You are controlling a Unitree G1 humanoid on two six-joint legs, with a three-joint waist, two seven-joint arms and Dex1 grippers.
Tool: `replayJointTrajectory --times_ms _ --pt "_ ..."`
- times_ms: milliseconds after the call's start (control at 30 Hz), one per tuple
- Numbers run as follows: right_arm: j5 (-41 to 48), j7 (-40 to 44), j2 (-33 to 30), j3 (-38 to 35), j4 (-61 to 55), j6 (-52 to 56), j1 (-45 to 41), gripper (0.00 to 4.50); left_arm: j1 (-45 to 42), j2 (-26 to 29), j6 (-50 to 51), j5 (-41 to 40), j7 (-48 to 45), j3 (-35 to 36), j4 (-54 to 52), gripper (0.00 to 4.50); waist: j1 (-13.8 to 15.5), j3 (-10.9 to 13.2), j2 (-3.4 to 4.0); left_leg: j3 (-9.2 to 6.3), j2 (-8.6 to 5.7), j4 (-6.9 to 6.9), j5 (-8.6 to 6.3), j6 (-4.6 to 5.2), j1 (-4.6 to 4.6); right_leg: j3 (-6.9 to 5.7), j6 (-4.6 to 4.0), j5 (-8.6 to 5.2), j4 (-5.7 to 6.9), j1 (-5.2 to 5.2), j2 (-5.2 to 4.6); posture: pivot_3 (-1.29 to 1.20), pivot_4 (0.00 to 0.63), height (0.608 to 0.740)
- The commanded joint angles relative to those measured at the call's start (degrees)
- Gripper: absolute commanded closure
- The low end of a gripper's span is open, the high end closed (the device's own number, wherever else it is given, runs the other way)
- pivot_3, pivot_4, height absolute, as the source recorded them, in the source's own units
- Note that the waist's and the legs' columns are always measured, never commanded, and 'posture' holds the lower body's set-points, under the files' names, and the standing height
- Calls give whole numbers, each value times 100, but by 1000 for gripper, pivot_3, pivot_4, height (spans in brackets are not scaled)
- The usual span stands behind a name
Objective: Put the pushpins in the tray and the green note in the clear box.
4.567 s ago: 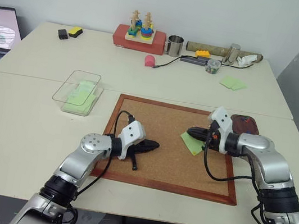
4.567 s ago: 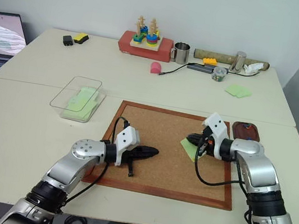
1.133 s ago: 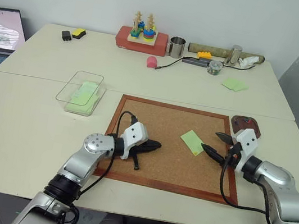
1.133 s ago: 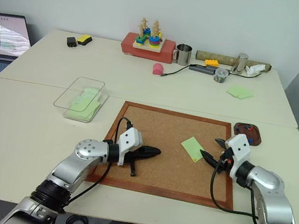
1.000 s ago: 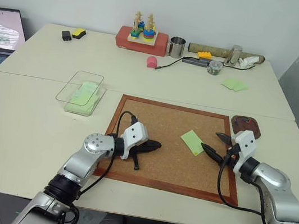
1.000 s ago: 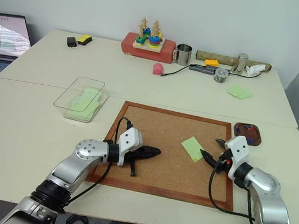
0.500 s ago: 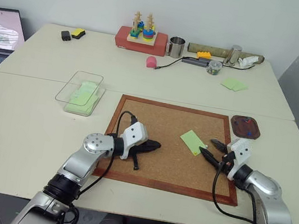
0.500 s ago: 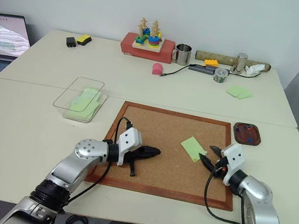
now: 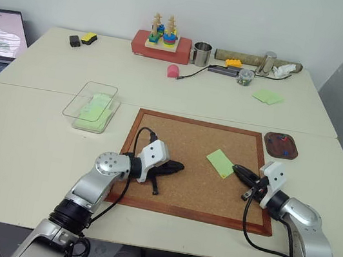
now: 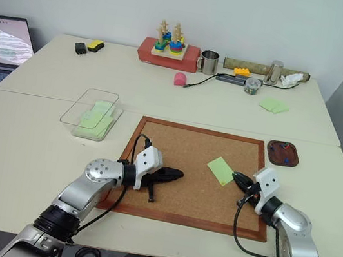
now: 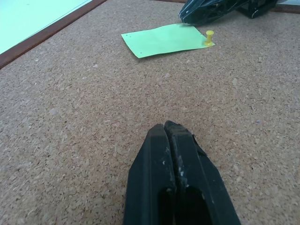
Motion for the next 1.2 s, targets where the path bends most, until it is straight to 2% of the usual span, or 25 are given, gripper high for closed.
replayJointTrajectory --times_ms 33,400,733,1200 --pt "100 20 22 -60 -245 -87 84 4466 90 129 130 175 -6 -69 184 4500 0 0 0 0 0 0 0 0 0 0 0 0 0 0 0 0 150 740" --pt "805 -25 112 -375 -675 407 84 4466 94 151 115 207 30 -70 206 4500 1 0 0 0 1 -1 0 0 0 1 -2 1 0 -2 0 0 150 740" --pt "1042 -178 140 -450 -957 759 32 4466 93 153 105 211 41 -81 220 4500 0 0 0 0 1 -1 0 0 0 1 2 -1 1 -1 0 0 150 740" --pt "1423 -453 114 -922 -1010 1191 -174 4466 132 142 115 214 60 -101 181 4500 -1 0 0 0 1 -1 0 0 0 1 2 -2 1 -1 0 0 150 740"
